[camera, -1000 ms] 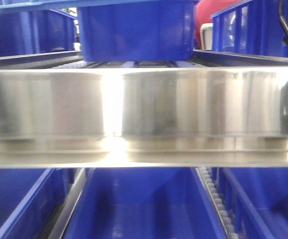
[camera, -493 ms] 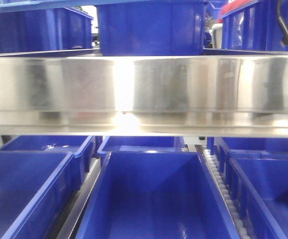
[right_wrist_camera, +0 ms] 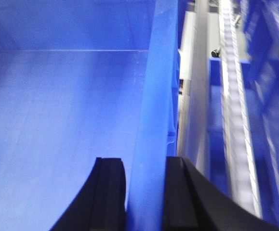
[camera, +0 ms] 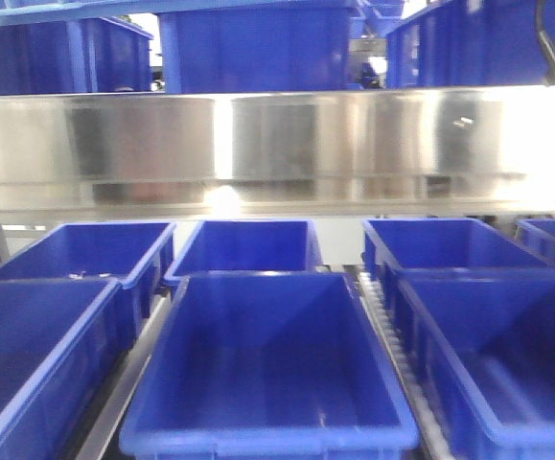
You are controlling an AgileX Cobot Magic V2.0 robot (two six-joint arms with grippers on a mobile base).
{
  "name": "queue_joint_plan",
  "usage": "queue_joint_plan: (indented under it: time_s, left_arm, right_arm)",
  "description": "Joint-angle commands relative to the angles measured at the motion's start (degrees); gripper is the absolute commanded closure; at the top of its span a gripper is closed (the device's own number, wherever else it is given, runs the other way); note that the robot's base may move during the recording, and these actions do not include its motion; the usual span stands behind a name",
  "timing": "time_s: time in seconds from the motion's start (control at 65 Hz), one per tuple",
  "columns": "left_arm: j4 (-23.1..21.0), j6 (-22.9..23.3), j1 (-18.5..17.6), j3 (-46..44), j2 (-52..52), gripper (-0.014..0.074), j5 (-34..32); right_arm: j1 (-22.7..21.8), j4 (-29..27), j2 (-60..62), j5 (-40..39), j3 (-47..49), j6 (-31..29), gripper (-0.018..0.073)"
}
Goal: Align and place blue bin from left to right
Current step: 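Hold the bin in both grippers while the base backs away from the rack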
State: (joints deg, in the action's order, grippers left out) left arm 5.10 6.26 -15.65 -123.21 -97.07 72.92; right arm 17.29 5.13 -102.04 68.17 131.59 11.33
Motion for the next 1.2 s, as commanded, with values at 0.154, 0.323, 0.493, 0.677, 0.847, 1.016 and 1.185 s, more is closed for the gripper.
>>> queue_joint_plan:
  time_s: [0.154,0.323,0.493,0.677,0.847,1.016,1.185]
  left_arm:
    - [-0.8,-1.2,-0.6,-1.0,1.1,0.0708,-3.6]
    - [-0.8,-1.2,-0.6,-1.0,1.1,0.0708,-3.6]
    - [-0.8,-1.2,-0.6,-1.0,1.1,0.0708,-3.6]
    - [-0.8,-1.2,-0.6,-1.0,1.1,0.0708,-3.6]
    - [-0.8,-1.2,-0.6,-1.0,1.1,0.0708,-3.6]
    - [-0.8,-1.2,-0.6,-1.0,1.1,0.0708,-3.6]
    - [-0.8,-1.2,-0.6,-1.0,1.1,0.0708,-3.6]
  right_arm:
    - [-0.1,1.4,1.5,-7.3,1.0,-1.3,0.0629]
    - [-0.1,1.4,1.5,-7.3,1.0,-1.3,0.0629]
    - [-0.1,1.4,1.5,-7.3,1.0,-1.3,0.0629]
    - [-0.1,1.4,1.5,-7.3,1.0,-1.3,0.0629]
    - [-0.1,1.4,1.5,-7.3,1.0,-1.3,0.0629]
    - [-0.1,1.4,1.5,-7.3,1.0,-1.3,0.0629]
    - [-0.1,1.4,1.5,-7.3,1.0,-1.3,0.0629]
